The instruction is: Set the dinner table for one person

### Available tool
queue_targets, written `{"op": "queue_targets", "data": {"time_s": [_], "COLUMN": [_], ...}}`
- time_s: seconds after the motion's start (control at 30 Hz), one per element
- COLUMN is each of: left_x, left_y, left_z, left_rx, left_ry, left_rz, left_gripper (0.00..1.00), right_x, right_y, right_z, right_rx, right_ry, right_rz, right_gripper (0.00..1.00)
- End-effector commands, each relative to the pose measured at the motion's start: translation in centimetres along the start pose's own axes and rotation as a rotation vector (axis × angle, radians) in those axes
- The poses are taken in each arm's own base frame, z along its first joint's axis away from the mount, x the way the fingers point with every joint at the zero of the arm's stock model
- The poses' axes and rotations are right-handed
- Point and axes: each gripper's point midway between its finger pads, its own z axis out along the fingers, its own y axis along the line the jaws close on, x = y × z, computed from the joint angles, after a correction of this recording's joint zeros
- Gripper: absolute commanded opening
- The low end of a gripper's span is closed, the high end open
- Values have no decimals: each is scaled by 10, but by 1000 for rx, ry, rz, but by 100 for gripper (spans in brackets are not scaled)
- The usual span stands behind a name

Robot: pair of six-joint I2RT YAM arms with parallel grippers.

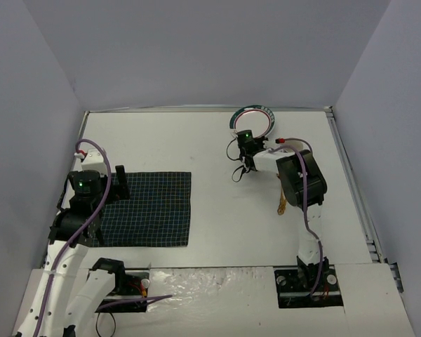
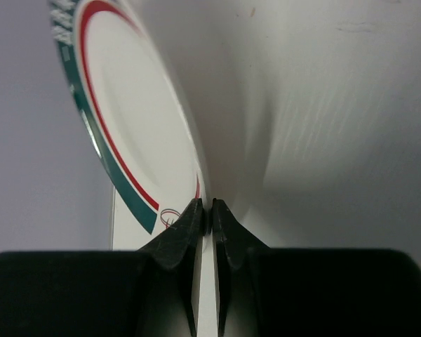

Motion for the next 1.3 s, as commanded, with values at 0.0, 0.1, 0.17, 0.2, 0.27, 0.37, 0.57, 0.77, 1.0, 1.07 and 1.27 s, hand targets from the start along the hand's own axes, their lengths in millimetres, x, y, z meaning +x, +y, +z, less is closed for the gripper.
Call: {"op": "queue_targets", "data": {"time_s": [0.0, 0.1, 0.17, 0.2, 0.27, 0.37, 0.57, 0.77, 1.0, 1.07, 1.27], "left_x": [-15, -16, -16, -15, -15, -16, -16, -17, -19, -21, -22], "left_y": [0, 0, 1, 1, 1, 2, 4, 6, 7, 8, 13], "left_z": [-2, -2, -2, -2, -3, -3, -4, -5, -8, -10, -13], "left_rx": [-7, -6, -10, -9, -10, -16, -25, -29, -31, -34, -54], "left_ry": [-53, -55, -55, -55, -55, -56, -63, -67, -83, -93, -107], "left_rz": [-4, -6, -5, -5, -7, -7, -11, -14, -19, -23, -29], "left_gripper": [97, 97, 97, 97, 97, 97, 97, 97, 97, 97, 97], "right_x": [-16, -10, -6, -3, 4, 11, 21, 35, 77, 95, 137], "right_y": [45, 58, 69, 70, 77, 98, 107, 102, 77, 63, 30], "right_z": [-23, -39, -51, -57, -70, -95, -143, -197, -265, -288, -349], "right_rx": [-112, -171, -220, -240, -293, -411, -579, -741, -825, -829, -844], "right_ry": [-22, 26, 65, 96, 163, 263, 472, 687, 1017, 1119, 1356], "right_rz": [7, -24, -34, -44, -56, -63, -166, -279, -443, -486, -520], "right_gripper": [0, 0, 0, 0, 0, 0, 0, 0, 0, 0, 0]}}
